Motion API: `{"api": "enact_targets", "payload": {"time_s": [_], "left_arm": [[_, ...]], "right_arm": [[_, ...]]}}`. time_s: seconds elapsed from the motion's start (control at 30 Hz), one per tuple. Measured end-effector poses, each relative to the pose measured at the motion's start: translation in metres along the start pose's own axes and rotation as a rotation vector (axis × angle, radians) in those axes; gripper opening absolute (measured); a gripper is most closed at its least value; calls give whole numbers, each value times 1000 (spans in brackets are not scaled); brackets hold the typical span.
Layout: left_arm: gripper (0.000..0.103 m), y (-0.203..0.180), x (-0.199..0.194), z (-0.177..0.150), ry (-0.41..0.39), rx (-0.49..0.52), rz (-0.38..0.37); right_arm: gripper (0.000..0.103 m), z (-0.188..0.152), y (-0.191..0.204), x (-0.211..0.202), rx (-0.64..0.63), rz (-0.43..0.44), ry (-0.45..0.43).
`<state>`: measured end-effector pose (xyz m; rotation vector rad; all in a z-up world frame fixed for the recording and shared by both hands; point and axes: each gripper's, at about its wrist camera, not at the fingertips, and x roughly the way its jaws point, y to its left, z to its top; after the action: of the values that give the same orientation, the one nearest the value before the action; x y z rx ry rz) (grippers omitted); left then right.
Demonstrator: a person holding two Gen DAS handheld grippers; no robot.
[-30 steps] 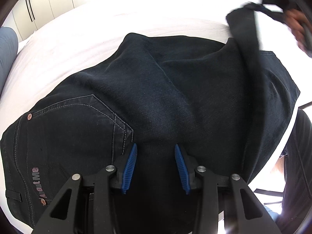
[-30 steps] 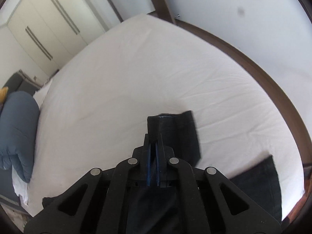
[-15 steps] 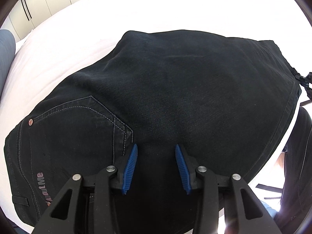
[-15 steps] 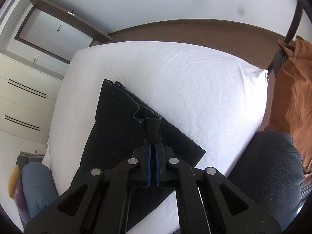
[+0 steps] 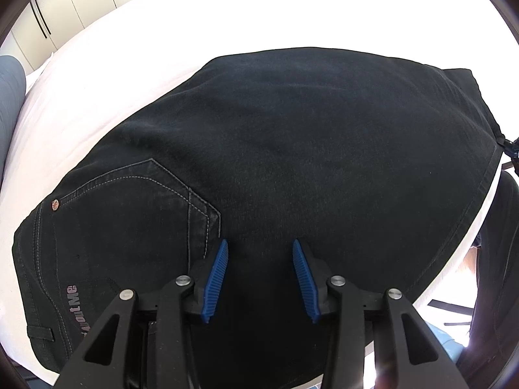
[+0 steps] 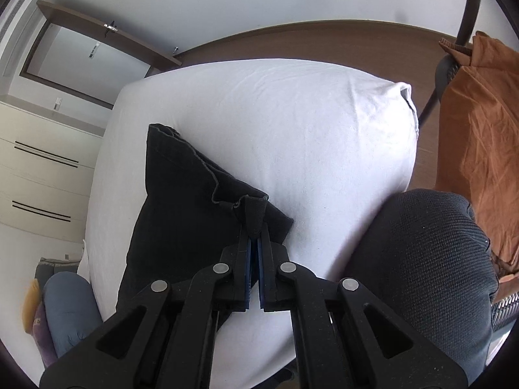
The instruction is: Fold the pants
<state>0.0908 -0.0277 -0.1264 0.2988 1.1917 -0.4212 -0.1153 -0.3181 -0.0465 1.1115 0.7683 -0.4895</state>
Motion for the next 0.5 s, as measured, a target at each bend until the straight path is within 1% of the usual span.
{"api": "enact_targets", "payload": {"time_s": [0.1, 0.2, 0.23, 0.27, 0.3, 0.33, 0.37, 0.4, 0.43, 0.47, 0.5], "left_arm": [[46, -2, -2, -4, -4, 3, -3], [47, -1, -4, -12, -16, -2, -2], [47, -1, -4, -13, -20, -5, -1], [47, -2, -4, -14, -26, -11, -1], [47, -2, -4, -16, -31, -14, -1], [47, -2, -4, -17, -35, -20, -2], [48, -2, -4, -18, -40, -28, -3], [48, -2, -3, -18, -42, -33, -3], [48, -2, -3, -18, -44, -37, -3], [48, -3, -2, -17, -46, -40, -1], [48, -4, -1, -19, -46, -41, -1]], "right_arm": [[1, 2, 3, 5, -17, -16, -4], [1, 4, -2, 5, 16, 21, 17], [2, 5, -4, 2, 21, 36, 24], [6, 5, -7, -1, 27, 49, 35], [9, 5, -8, -8, 32, 35, 37], [18, 1, -5, -17, 28, -9, 26], [23, 2, -6, -27, 19, -71, -10], [26, 4, -7, -39, 16, -104, -47], [26, 6, -6, -51, 11, -110, -87], [26, 7, 2, -60, -17, -76, -113], [26, 7, 17, -63, -72, -31, -111]]}}
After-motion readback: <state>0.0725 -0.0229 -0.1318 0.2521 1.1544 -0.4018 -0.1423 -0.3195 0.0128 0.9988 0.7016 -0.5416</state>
